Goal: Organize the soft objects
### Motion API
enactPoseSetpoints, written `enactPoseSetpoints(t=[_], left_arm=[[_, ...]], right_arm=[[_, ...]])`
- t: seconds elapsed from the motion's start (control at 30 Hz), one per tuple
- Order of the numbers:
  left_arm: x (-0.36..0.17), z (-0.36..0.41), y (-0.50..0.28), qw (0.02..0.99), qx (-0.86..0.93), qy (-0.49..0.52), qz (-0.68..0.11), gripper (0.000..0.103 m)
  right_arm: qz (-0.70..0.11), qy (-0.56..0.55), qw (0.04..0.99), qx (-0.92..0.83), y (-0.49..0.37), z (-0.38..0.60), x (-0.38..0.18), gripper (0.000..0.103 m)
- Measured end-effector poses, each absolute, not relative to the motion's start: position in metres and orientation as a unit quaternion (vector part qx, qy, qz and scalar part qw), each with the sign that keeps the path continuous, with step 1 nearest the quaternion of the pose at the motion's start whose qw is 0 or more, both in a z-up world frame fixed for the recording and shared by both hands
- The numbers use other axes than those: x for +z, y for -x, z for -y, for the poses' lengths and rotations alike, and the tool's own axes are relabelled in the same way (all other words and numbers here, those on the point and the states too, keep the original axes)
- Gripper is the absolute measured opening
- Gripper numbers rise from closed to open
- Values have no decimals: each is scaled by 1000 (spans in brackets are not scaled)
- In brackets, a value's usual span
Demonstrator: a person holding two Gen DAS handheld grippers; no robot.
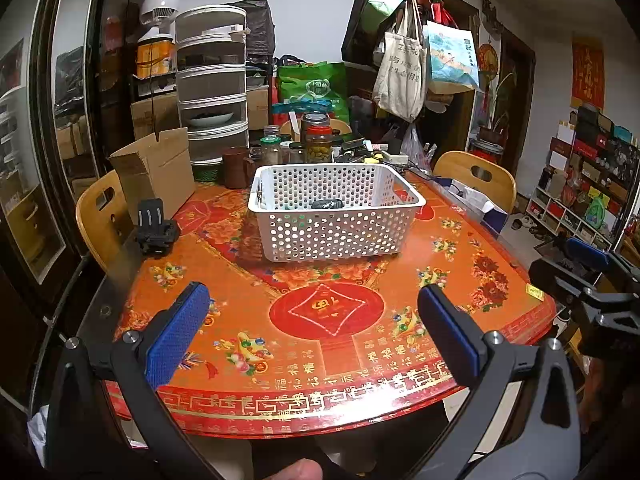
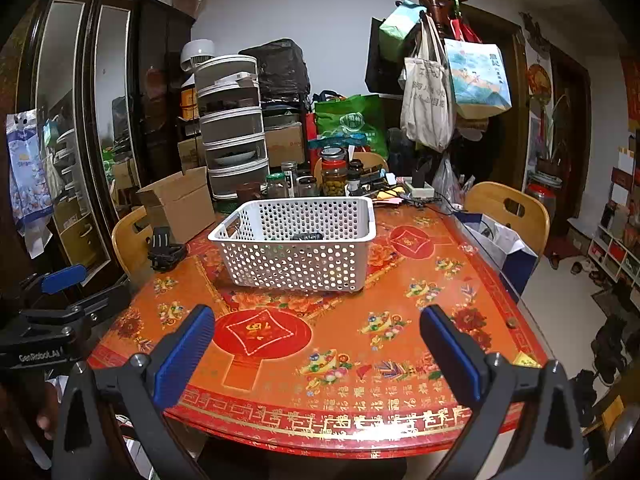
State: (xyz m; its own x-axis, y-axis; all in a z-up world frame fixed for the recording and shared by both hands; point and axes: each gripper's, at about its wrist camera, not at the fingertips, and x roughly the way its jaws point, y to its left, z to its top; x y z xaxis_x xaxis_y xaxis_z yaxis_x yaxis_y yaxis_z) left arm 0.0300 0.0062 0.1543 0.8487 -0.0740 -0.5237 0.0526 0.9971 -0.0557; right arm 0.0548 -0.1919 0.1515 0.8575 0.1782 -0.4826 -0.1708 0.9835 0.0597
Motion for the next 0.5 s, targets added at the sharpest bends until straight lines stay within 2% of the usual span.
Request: enactPoseSetpoints(t=[0.5], left_arm=[[149,0,-30,961,-44,12,-272,103]], right_arm=[[-259,-10,962,87,-59,194,147,102]])
